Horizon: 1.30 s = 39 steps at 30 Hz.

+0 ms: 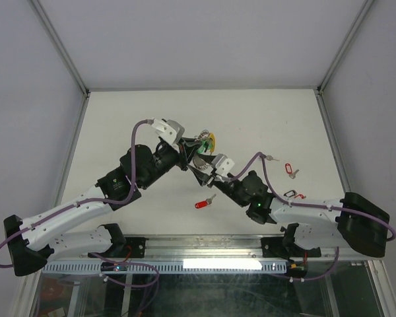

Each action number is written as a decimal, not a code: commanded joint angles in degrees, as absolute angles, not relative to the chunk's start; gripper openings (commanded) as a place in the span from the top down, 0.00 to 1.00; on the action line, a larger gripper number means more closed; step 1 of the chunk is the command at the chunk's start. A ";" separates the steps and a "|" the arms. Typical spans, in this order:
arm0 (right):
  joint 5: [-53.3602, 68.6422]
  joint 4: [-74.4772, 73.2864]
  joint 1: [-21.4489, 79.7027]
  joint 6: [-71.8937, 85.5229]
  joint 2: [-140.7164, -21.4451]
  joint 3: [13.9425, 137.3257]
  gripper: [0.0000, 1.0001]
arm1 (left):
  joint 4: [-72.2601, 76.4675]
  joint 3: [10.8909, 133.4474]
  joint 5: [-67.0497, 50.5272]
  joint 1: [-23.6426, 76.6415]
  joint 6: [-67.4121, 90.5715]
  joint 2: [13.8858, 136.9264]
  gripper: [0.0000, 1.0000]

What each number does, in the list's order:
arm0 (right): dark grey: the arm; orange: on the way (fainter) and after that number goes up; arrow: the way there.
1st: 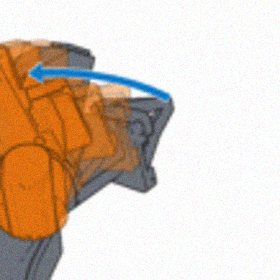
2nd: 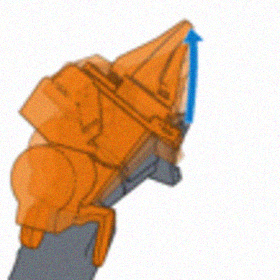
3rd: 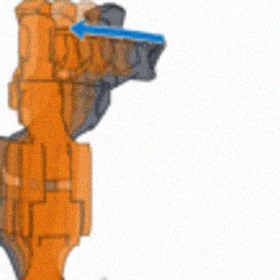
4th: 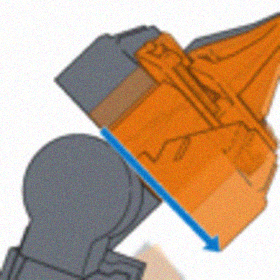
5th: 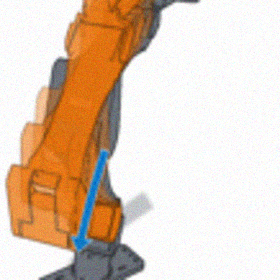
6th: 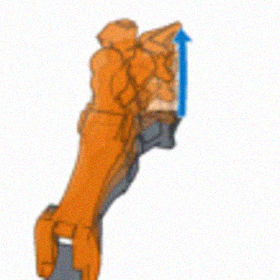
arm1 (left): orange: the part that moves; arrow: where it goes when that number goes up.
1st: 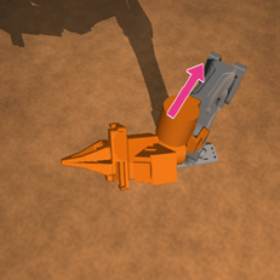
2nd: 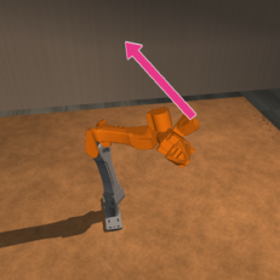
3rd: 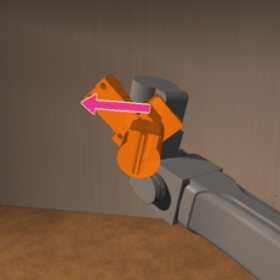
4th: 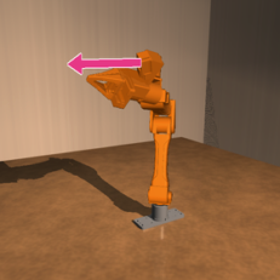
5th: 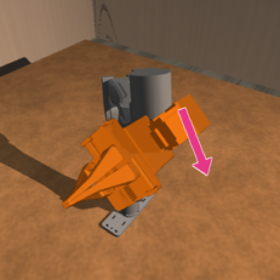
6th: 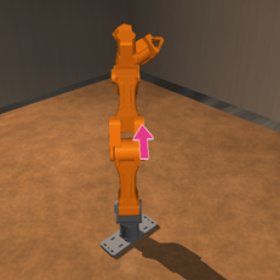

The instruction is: Put the keys on the keyring

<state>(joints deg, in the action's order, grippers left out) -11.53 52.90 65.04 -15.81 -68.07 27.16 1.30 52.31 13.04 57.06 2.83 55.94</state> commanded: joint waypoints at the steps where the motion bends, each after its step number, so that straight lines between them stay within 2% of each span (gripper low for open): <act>1: -15.50 58.90 65.39 -17.47 -68.91 29.91 0.56 | 4.03 55.15 13.99 57.66 4.78 54.89 0.91; 7: -16.66 58.99 65.39 -16.59 -67.45 29.15 0.86 | 4.38 54.55 13.22 57.66 5.96 54.38 0.82; 14: -16.60 57.14 65.39 -16.51 -63.39 27.99 1.00 | 4.84 54.00 9.33 57.66 4.90 53.12 0.64; 21: -14.82 51.05 65.30 -18.15 -58.32 28.26 1.00 | 4.84 53.84 4.69 57.66 2.75 50.33 0.54; 29: -11.83 45.62 65.30 -19.32 -52.95 28.25 1.00 | 5.45 53.12 -0.19 57.66 0.30 48.18 0.53; 35: -12.41 46.39 65.34 -20.17 -54.53 29.98 1.00 | 10.84 51.96 -1.26 57.66 3.55 50.63 0.36; 39: -12.31 47.70 65.39 -20.23 -55.69 31.00 1.00 | 12.48 51.86 0.77 57.74 4.62 53.47 0.35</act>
<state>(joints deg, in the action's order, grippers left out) -12.75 43.79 65.45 -19.00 -55.27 27.38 7.29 52.10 0.82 57.06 2.70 51.48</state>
